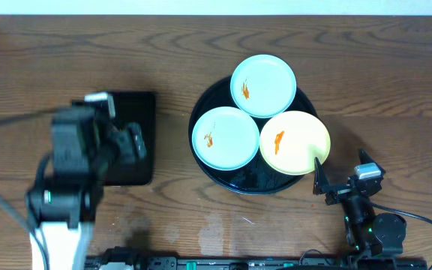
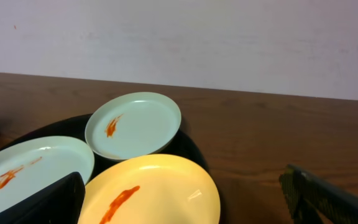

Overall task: Clean dirty plates on tray and stack at the side
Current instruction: 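Reach the left gripper down to the sponge on the black tray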

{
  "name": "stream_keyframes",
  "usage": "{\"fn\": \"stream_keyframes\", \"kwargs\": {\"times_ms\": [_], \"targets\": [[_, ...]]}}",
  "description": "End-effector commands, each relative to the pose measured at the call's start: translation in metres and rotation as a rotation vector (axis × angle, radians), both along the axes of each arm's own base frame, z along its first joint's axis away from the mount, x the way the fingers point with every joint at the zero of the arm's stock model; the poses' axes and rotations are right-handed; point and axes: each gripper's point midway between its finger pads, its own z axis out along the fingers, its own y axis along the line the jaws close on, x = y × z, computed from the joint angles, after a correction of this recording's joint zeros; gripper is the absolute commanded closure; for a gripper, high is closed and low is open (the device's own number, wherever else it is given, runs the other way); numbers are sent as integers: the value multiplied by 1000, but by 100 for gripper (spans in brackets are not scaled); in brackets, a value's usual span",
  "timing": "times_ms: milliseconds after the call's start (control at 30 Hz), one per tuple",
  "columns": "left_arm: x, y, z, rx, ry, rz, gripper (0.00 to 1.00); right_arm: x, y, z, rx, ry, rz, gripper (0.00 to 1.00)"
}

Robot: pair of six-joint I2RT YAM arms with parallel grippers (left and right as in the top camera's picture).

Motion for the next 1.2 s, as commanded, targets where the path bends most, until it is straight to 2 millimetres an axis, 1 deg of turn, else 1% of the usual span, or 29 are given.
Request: {"fn": "stream_keyframes", "kwargs": {"times_ms": [0, 100, 167, 233, 333, 467, 533, 600, 667, 733, 800, 867, 1000, 1067, 1167], "targets": [[16, 5, 4, 17, 59, 31, 18, 1, -3, -1, -11, -1, -16, 1], [18, 37, -6, -21, 143, 318, 18, 1, -3, -1, -11, -1, -16, 1], [17, 52, -18, -58, 225, 430, 17, 1, -3, -1, -11, -1, -16, 1], [20, 66, -31, -85, 293, 497, 18, 1, -3, -1, -11, -1, -16, 1], [29, 66, -50, -190, 355, 498, 18, 1, -3, -1, -11, -1, -16, 1], [36, 48, -69, -341, 442, 446, 17, 1, -3, -1, -11, -1, -16, 1], [44, 39, -74, -393, 455, 415, 17, 1, -3, -1, -11, -1, -16, 1], [47, 39, -84, -427, 498, 469, 18, 1, -3, -1, -11, -1, -16, 1], [44, 46, -92, -407, 546, 546, 18, 1, -3, -1, -11, -1, -16, 1], [39, 62, -100, -324, 606, 616, 18, 1, -3, -1, -11, -1, -16, 1], [34, 74, -108, -243, 678, 657, 18, 1, -3, -1, -11, -1, -16, 1], [32, 80, -120, -200, 737, 675, 18, 1, -3, -1, -11, -1, -16, 1], [39, 81, -150, -197, 806, 678, 18, 1, -3, -1, -11, -1, -16, 1], [44, 78, -165, -218, 835, 672, 18, 1, -3, -1, -11, -1, -16, 1], [47, 76, -182, -229, 871, 668, 18, 1, -3, -1, -11, -1, -16, 1]]}}
